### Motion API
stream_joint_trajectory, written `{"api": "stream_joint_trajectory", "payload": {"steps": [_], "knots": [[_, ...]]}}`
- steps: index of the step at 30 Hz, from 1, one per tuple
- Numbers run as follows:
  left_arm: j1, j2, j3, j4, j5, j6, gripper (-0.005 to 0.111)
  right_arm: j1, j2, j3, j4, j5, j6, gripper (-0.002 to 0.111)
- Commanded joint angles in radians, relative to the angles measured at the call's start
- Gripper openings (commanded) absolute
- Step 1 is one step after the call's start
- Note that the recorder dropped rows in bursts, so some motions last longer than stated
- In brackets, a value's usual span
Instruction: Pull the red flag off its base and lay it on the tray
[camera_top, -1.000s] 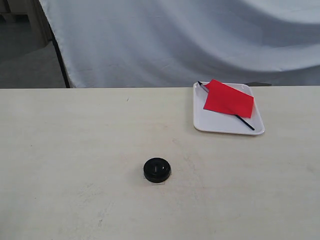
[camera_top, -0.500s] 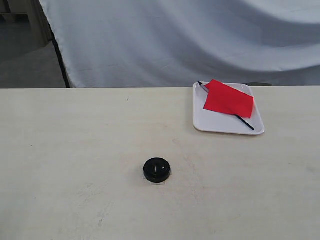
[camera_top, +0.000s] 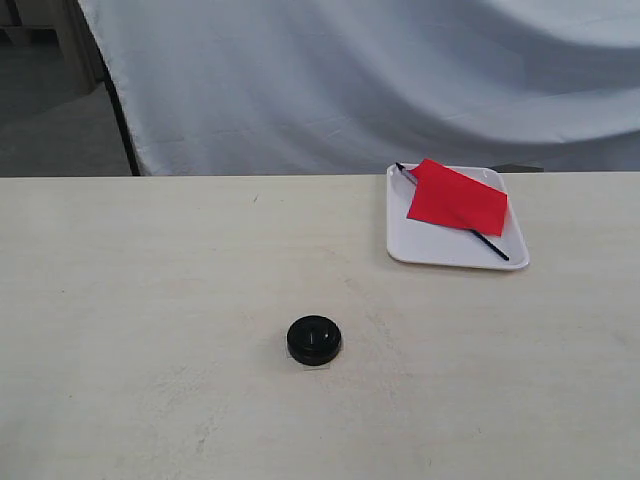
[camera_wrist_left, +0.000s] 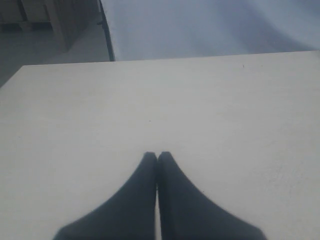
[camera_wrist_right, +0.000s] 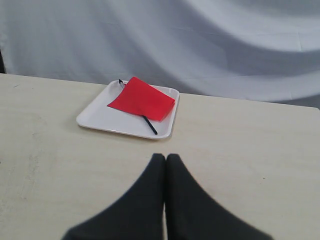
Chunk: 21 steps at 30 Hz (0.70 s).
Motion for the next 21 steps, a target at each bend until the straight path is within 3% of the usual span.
{"api": "stream_joint_trajectory", "payload": {"steps": [1, 21], "knots": [[0.002, -0.003, 0.002, 0.003, -0.005, -0.006, 0.0, -0.003, -0.005, 0.003, -0.002, 0.005, 0.005, -0.001], [0.002, -0.003, 0.002, 0.003, -0.005, -0.006, 0.0, -0.003, -0.005, 0.003, -0.002, 0.009, 0.005, -0.001]]}}
